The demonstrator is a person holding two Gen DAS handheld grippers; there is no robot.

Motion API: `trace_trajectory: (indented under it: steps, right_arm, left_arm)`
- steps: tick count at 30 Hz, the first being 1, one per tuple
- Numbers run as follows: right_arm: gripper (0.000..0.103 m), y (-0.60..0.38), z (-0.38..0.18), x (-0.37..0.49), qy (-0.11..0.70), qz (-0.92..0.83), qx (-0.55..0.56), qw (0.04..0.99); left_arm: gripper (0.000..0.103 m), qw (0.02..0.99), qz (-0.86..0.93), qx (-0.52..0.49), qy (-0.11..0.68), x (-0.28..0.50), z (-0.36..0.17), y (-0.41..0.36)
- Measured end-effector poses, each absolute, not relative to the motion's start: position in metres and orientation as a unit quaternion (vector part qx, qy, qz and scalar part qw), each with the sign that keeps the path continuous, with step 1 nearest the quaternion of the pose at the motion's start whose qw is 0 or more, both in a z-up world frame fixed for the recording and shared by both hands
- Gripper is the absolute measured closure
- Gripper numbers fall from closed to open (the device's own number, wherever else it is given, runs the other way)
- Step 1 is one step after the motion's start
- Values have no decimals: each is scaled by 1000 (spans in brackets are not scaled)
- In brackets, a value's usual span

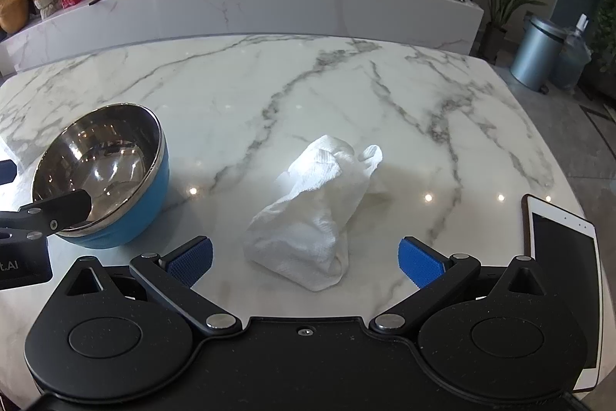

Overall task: Clean bowl
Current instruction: 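Move the right tool toward the crumpled white paper towel, then close the right gripper on the white paper towel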

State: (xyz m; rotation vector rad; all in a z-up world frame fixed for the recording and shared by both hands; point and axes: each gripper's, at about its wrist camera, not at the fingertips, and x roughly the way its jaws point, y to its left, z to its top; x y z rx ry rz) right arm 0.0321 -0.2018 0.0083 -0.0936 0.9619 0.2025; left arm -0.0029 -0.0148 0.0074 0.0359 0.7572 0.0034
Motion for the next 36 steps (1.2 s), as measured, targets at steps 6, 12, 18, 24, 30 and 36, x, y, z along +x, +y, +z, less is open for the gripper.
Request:
trace_trajectory:
  steps: [6,12,18,24,30,36]
  right_arm:
    - [0,-203,7,31,463,99,-52,879]
    - [0,-207,4,33,465,107,-49,877]
    - [6,-208,-1,36,469,113,-55,874]
    - [14,-212,-6,48,466,112,-51,876]
    - [14,-215,-9,71,466,108,-22,878]
    - [32,-207,-20,91,481,101,-25,871]
  left_arm:
    - [0,928,4,22,373,-3,6,-15]
    - [0,926,3,20,376,-1,5,-15]
    - [0,925,6,27,378,2,3,-15]
    - [0,927,10,20,376,7,4,-12]
    - [0,926,5,12,376,11,3,-12]
    - [0,926,-1,19,377,16,2,-13]
